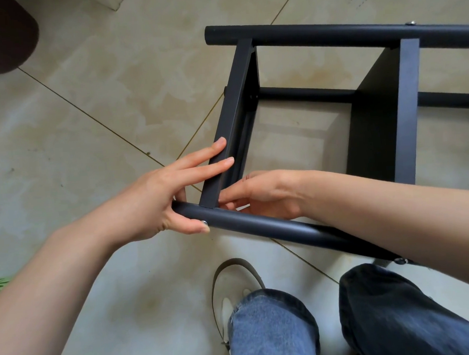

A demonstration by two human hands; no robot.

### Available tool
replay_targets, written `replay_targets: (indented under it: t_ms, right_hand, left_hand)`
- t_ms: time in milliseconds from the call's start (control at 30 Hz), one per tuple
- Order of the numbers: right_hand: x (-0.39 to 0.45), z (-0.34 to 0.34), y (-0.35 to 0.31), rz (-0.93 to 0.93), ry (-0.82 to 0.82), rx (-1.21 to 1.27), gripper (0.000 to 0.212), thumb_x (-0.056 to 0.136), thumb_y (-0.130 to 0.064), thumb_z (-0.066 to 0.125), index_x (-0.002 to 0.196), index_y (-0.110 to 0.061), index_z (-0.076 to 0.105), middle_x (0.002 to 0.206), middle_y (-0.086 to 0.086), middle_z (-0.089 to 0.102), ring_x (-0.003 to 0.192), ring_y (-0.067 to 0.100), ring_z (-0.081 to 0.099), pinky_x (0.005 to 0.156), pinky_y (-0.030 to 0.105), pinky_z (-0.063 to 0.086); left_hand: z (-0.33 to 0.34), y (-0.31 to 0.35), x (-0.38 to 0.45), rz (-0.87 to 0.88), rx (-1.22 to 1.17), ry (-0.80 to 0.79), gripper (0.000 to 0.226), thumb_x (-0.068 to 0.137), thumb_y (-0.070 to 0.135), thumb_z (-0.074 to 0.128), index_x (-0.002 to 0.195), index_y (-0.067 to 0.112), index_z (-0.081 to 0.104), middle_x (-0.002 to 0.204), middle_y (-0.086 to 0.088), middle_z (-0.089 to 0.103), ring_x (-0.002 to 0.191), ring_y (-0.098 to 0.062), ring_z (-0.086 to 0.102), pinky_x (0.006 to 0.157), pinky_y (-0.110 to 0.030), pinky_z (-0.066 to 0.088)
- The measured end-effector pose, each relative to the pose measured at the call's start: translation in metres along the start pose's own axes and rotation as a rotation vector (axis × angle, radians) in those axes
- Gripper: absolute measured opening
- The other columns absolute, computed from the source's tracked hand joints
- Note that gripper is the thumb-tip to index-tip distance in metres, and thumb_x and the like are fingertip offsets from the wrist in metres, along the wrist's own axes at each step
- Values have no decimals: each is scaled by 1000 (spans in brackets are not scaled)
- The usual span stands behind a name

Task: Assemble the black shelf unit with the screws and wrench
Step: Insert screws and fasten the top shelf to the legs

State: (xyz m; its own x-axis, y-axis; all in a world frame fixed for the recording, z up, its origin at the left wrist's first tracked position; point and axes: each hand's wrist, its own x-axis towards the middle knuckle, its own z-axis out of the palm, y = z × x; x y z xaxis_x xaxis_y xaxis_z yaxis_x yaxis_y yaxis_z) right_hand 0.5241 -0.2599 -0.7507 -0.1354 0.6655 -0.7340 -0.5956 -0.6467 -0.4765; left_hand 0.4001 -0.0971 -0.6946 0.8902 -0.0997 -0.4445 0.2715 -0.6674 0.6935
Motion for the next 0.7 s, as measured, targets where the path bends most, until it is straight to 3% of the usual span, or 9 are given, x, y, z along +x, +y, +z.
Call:
replay_targets:
  t_ms: [133, 367, 567, 700]
  right_hand:
    - [3, 4, 1, -34, 74, -68, 26, 93, -14, 62, 66, -12, 63, 57, -1, 54, 54, 9, 54, 56, 19, 48]
    - [-4, -2, 2, -68, 5, 18, 10, 95, -14, 61, 89, -8, 66, 76, 5, 57, 71, 14, 53, 78, 28, 46]
    - [-2, 4, -2, 71, 17, -90, 29, 97, -24, 55, 70, -15, 56, 66, -2, 52, 57, 9, 52, 55, 18, 47]
    - [-4, 2, -10, 116, 2, -8, 25, 96, -20, 56, 72, -14, 58, 63, -2, 54, 60, 11, 53, 63, 22, 49]
  left_hand:
    - [-1, 0, 0, -4, -8, 0, 112, 68, 6, 90, 140, 67, 30, 155, 43, 12, 61, -12, 42, 61, -18, 48]
    - [0, 2, -1, -9, -13, 0, 111, 68, 6, 90, 139, 67, 30, 154, 44, 12, 63, -20, 44, 61, -24, 50]
    - [0, 2, 0, -12, -10, -2, 111, 69, 6, 90, 139, 67, 30, 155, 44, 11, 63, -20, 45, 62, -25, 50]
    - [-1, 2, -1, -7, -7, -3, 110, 69, 7, 90, 140, 66, 30, 155, 44, 11, 63, -19, 45, 62, -23, 50]
